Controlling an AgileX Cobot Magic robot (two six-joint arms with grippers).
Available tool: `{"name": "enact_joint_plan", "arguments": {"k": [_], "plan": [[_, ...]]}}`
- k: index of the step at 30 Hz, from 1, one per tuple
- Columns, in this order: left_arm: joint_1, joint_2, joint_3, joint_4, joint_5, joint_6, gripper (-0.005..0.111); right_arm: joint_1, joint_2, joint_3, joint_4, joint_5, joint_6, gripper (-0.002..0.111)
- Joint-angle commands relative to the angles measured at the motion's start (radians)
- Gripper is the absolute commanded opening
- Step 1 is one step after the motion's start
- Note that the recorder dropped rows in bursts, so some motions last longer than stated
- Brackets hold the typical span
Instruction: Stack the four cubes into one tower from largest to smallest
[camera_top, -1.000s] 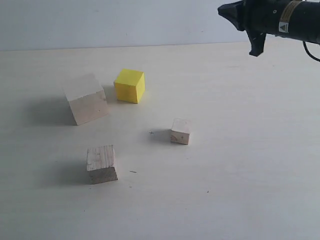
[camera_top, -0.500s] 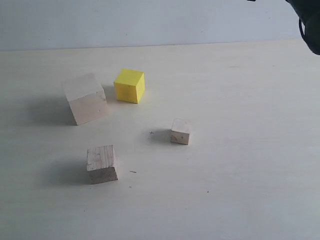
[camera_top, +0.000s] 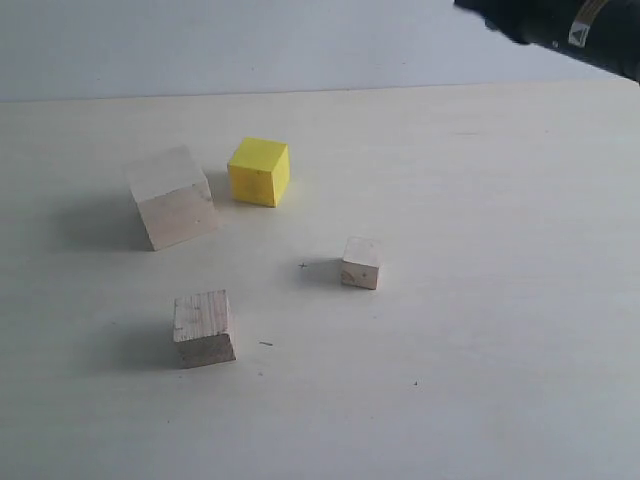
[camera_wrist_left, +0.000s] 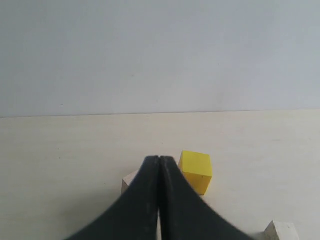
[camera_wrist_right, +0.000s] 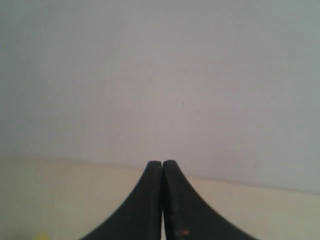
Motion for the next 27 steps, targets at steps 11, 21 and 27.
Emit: {"name": "enact_joint_plan", "arguments": {"k": [11,21,27], "plan": [[-0.007,-0.004,0.004,-0.008,-0.018,0.002,0.000,0.016,-0.026,0.004,-0.629,0.378,-0.156,0.000],[-0.007,0.001,0.004,-0.004,-0.022,0.002,0.000,0.227,0.021,-0.131,-0.767,0.246,0.526,0.000],[-0.007,0.001,0.008,-0.004,-0.015,0.002,0.000,0.237,0.053,-0.249,-0.727,0.171,1.316,0.000]]}}
